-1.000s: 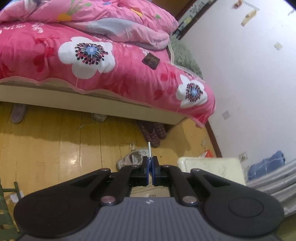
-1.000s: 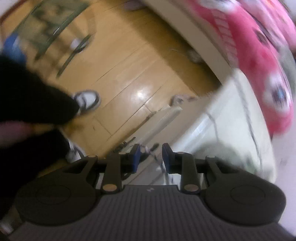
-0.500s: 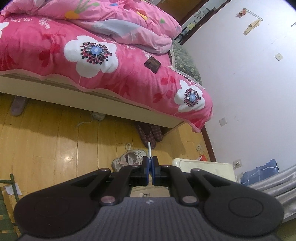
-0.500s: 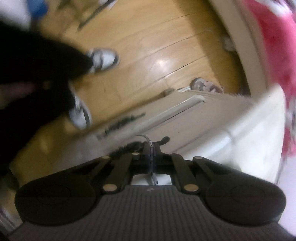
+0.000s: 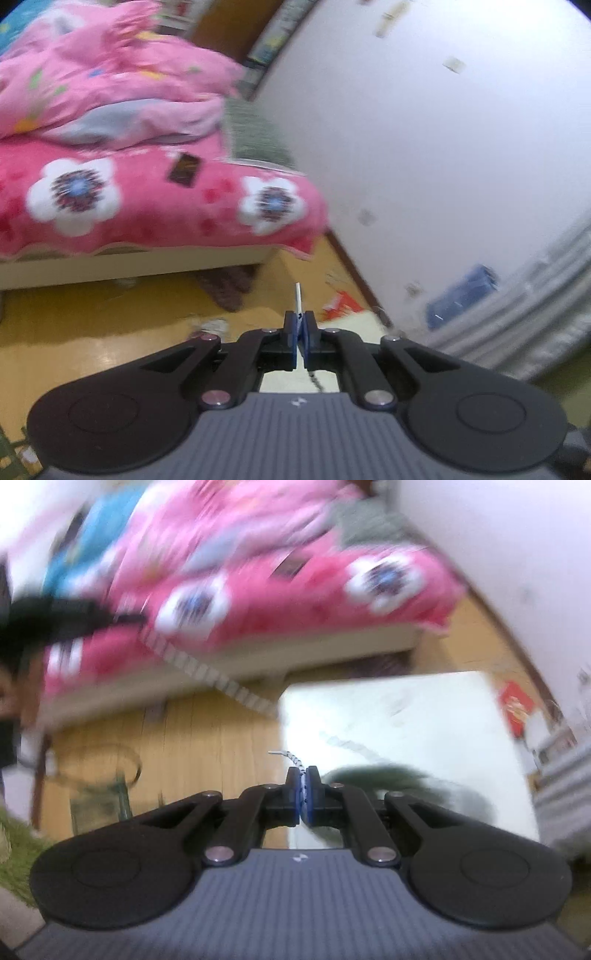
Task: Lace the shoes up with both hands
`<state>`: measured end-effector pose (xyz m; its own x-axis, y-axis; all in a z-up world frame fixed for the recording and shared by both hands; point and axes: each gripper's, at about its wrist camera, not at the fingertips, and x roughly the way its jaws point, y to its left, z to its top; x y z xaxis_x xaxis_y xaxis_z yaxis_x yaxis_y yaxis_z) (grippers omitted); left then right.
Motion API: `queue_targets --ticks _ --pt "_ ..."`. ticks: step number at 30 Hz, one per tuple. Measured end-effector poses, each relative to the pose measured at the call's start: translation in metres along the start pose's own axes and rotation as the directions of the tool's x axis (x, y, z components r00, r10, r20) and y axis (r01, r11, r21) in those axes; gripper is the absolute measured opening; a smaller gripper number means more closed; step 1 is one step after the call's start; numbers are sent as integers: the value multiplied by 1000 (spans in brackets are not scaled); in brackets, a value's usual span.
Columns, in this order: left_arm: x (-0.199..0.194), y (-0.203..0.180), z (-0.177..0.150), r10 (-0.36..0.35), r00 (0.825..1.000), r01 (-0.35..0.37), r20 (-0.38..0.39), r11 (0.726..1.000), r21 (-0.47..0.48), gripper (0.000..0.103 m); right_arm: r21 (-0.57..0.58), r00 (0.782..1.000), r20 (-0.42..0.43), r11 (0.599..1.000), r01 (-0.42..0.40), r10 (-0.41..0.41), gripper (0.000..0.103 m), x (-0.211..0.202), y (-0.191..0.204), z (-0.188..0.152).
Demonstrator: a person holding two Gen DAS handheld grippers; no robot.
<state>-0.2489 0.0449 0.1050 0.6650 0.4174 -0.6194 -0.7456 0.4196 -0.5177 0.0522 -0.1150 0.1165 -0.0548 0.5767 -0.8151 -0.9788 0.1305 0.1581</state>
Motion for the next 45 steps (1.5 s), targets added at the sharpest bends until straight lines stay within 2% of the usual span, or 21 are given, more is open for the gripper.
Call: queue_targets --ticks 3,5,8,11,14,17,18,22,24,26,28,30,32,37,41,43,45 --pt "-7 -38 13 -57 998 59 -33 997 56 3 177 988 155 983 -38 10 2 -45 -35 -5" --pt "-11 -63 17 -87 995 92 -50 989 112 3 253 953 300 960 -117 37 2 -72 -56 -18" --pt "-14 -95 17 -119 990 132 -78 971 197 3 321 884 464 920 -224 53 2 -94 -79 -42" --pt "-12 -120 12 -156 981 181 -113 945 271 4 401 848 527 864 -303 53 2 -98 -89 -64" --pt "-3 -140 6 -205 963 253 -175 911 326 4 474 817 575 797 -375 43 2 -100 -90 -86" --pt "11 -155 5 -284 924 362 -255 862 355 4 563 783 622 698 -443 -5 2 -102 -91 -105" --pt "17 -160 6 -307 907 401 -287 838 369 4 581 772 635 677 -452 -29 2 -101 -89 -110" --pt "34 -174 19 -381 838 524 -390 759 387 4 645 732 662 621 -445 -162 2 -94 -74 -125" --pt "37 -180 29 -419 809 574 -412 712 404 4 673 703 673 584 -454 -230 2 -91 -65 -130" --pt "41 -186 40 -455 785 614 -421 663 428 4 692 671 684 548 -470 -287 2 -85 -56 -134" --pt "50 -190 47 -475 762 643 -439 634 430 4 703 641 691 518 -488 -334 2 -77 -47 -137" --pt "60 -194 54 -488 741 667 -461 611 426 4 708 623 692 512 -487 -364 2 -72 -39 -141" --pt "69 -200 62 -503 721 690 -477 582 429 4 712 603 690 523 -468 -399 2 -67 -28 -143" --pt "88 -220 70 -542 672 740 -505 501 448 4 706 510 706 538 -461 -490 2 -67 -13 -156" --pt "102 -237 67 -575 626 780 -527 456 429 4 710 447 704 579 -402 -552 2 -75 -9 -158" --pt "107 -246 64 -589 600 800 -541 436 413 4 706 431 707 601 -376 -561 2 -79 -11 -156" --pt "108 -253 64 -599 580 814 -551 407 415 4 702 428 708 620 -349 -561 2 -83 -11 -152"
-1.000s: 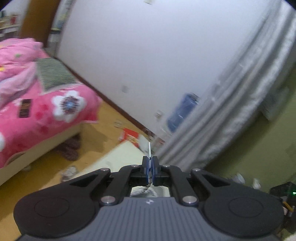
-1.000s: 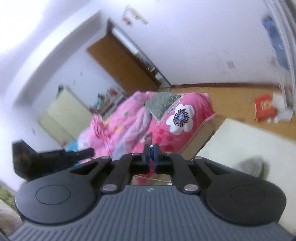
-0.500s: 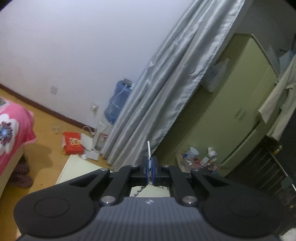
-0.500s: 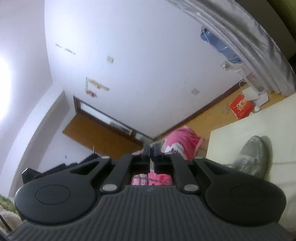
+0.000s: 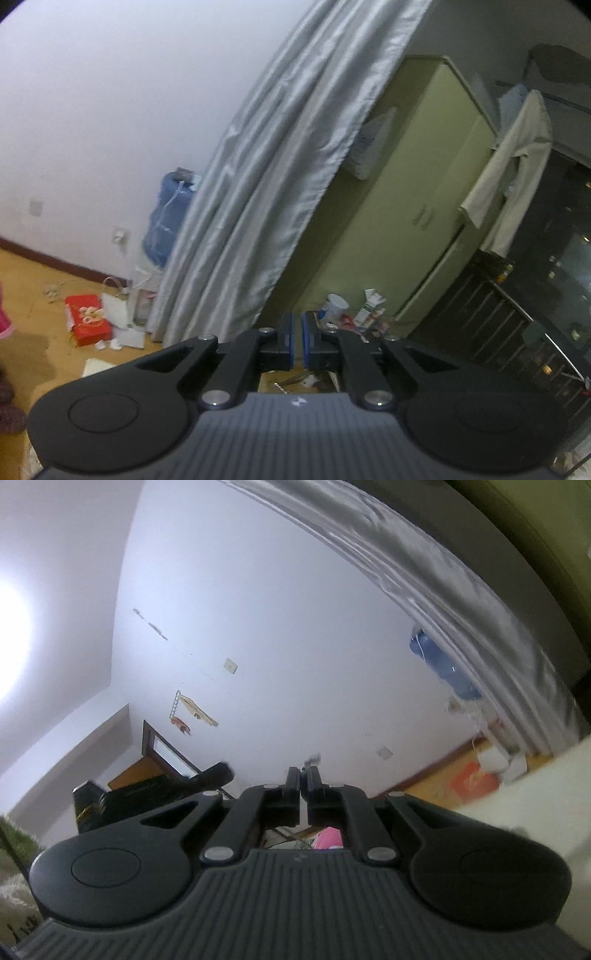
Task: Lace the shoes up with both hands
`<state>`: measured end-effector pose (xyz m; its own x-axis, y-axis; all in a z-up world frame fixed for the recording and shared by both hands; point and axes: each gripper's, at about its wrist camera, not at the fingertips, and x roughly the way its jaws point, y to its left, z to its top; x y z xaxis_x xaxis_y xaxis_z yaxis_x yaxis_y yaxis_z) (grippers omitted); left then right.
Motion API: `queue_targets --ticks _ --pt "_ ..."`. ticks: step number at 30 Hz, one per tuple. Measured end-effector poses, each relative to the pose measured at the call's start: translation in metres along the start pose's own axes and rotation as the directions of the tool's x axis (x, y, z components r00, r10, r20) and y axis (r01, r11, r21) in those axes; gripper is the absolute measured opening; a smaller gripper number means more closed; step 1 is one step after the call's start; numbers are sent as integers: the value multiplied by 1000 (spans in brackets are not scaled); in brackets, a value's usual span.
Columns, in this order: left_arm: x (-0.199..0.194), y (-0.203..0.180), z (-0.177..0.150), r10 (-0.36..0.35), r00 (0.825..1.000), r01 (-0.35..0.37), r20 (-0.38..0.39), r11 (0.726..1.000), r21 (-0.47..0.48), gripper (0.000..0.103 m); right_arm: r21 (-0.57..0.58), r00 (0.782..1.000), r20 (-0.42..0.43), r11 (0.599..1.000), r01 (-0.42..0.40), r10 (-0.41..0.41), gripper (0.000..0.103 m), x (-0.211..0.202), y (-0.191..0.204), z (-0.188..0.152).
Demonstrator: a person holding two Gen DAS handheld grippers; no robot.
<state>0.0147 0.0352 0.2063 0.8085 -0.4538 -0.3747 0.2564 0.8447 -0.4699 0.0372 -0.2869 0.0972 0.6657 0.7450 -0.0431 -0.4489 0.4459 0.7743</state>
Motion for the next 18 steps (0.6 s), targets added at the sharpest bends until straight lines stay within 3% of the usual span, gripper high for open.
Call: queue_targets --ticks 7,18 --pt "6 3 3 -32 999 32 -2 999 12 4 -65 1000 -26 998 -16 14 2 4 14 7" --pt "14 42 -4 55 998 -57 -30 994 -95 8 -46 991 -117 996 -73 67 2 -1 27 18"
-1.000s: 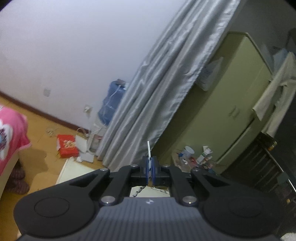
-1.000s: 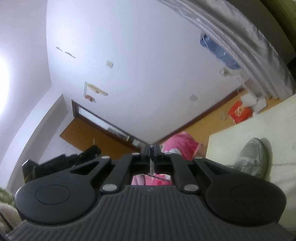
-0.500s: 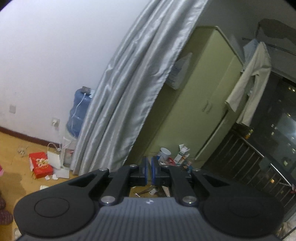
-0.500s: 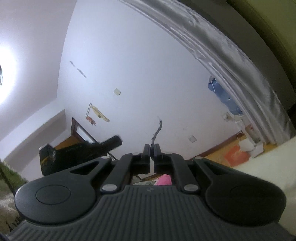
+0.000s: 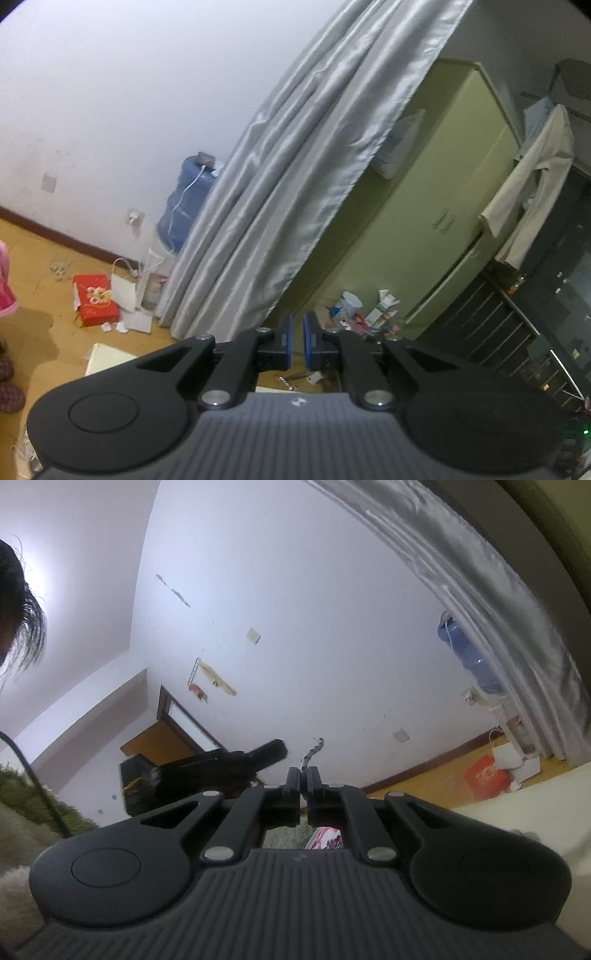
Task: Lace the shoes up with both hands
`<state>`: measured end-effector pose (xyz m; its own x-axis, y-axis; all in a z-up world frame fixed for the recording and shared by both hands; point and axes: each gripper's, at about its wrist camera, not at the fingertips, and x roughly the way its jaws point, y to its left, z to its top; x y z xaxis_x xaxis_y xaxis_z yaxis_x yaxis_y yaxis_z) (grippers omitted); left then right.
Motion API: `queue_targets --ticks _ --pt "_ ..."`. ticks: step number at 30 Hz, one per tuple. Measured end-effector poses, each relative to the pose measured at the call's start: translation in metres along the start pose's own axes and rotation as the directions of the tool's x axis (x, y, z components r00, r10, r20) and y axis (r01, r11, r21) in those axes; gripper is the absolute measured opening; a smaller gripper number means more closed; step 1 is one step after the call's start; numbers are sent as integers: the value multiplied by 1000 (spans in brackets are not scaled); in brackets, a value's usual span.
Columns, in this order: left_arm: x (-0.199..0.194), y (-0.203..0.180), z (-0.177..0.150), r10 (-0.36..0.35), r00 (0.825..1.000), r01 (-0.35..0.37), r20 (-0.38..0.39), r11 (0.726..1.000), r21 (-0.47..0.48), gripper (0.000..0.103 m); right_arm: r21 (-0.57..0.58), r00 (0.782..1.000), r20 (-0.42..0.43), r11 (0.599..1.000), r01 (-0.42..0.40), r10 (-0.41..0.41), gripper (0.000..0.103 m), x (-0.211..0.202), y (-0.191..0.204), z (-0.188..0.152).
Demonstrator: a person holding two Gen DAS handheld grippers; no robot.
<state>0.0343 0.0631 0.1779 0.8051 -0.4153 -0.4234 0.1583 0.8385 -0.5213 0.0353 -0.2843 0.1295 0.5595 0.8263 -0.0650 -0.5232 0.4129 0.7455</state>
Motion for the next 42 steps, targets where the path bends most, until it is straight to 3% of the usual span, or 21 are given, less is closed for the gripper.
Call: queue_targets --ticks 3,5,7,8,13,18,23,25,31,39,42 --pt "9 5 -5 36 998 -33 -48 997 66 22 17 1000 -2 1000 -5 5 2 -2 -1 1" --pt "20 6 -12 65 990 -48 -121 989 142 40 54 1000 14 999 -2 1 2 -4 -7 0" --pt "37 6 -30 112 970 -55 -217 967 250 49 101 1000 27 995 11 -14 2 -4 -14 -1" --pt "47 6 -42 145 951 -56 -271 948 312 51 122 999 29 992 18 -22 2 -4 -16 -2" --pt "100 12 -125 316 826 -8 -467 834 552 48 170 998 -14 983 62 -60 2 4 -15 -3" --pt "127 17 -181 404 757 -29 -513 806 591 38 190 995 -77 978 83 -70 2 19 -9 2" --pt "136 27 -203 493 710 -202 -502 826 526 27 212 991 -134 976 39 -10 2 33 -18 5" --pt "137 31 -209 521 695 -273 -495 829 488 25 227 986 -164 974 2 36 2 37 -24 7" --pt "138 30 -215 580 692 -451 -429 812 370 25 237 943 -275 964 -121 186 2 47 -36 11" --pt "155 62 -225 599 662 -603 -450 782 154 17 270 858 -403 937 -222 319 2 53 -28 6" --pt "158 74 -228 586 662 -633 -467 771 70 18 298 835 -423 924 -238 352 2 52 -27 4"
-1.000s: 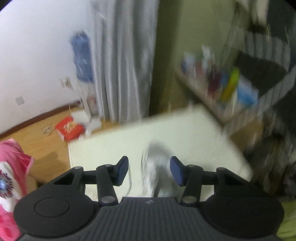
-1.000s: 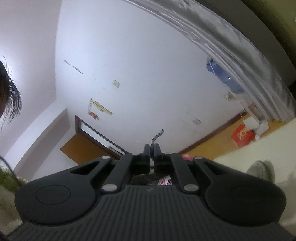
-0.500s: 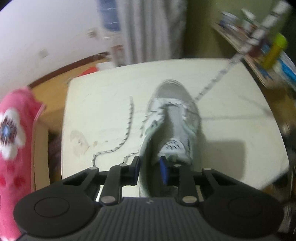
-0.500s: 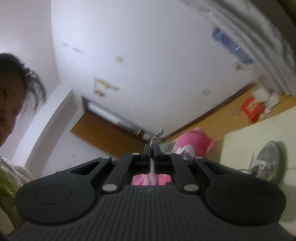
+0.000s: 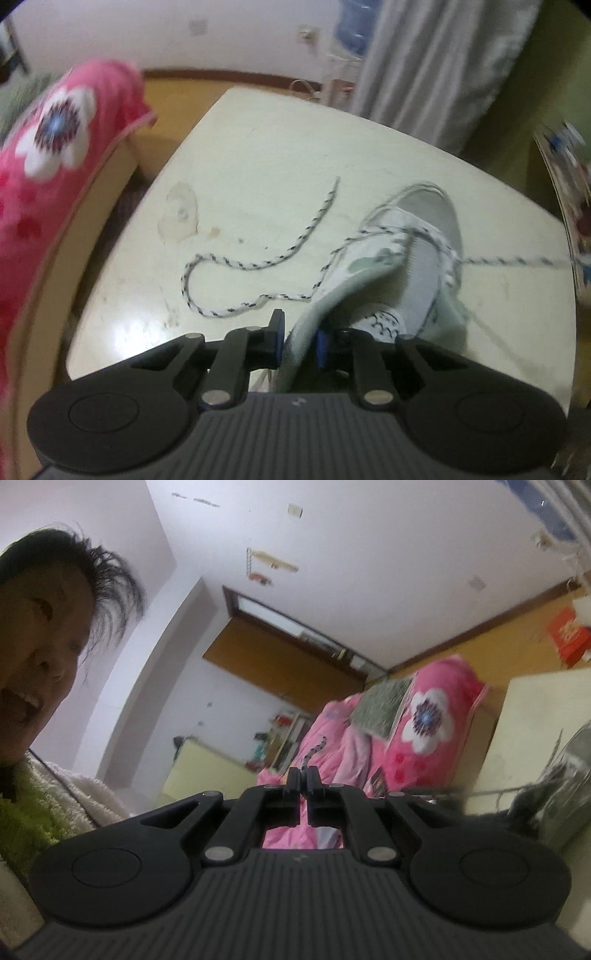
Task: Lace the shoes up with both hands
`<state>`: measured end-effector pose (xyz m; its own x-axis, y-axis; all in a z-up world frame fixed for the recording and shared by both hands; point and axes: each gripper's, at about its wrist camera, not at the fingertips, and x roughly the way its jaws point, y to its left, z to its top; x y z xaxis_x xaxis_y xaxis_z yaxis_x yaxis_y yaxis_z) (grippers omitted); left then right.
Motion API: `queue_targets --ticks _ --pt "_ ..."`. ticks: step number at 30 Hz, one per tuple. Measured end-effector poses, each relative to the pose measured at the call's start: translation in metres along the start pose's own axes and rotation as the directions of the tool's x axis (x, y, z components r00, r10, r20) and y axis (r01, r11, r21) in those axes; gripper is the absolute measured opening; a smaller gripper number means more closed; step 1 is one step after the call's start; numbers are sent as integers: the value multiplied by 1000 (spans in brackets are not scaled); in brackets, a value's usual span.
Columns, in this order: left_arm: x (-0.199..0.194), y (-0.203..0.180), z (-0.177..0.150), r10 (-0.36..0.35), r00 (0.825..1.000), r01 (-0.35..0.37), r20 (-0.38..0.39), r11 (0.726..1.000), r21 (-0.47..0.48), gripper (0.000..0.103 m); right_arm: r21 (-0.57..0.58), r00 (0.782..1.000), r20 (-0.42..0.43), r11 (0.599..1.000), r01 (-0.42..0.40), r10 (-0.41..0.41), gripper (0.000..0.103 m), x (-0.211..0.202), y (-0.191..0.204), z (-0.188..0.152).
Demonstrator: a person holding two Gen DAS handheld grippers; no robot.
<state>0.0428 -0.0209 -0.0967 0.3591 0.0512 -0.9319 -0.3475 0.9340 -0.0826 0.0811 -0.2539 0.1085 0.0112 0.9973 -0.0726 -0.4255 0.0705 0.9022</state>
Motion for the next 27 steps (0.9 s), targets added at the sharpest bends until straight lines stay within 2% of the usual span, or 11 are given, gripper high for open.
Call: queue_targets --ticks 8,27 --pt "11 -6 -3 15 1000 -14 17 997 -77 27 22 997 -41 998 -61 62 2 -2 5 -6" --pt "20 -11 -6 28 999 -26 21 994 -106 31 46 984 -48 984 -171 173 1 -22 20 -15"
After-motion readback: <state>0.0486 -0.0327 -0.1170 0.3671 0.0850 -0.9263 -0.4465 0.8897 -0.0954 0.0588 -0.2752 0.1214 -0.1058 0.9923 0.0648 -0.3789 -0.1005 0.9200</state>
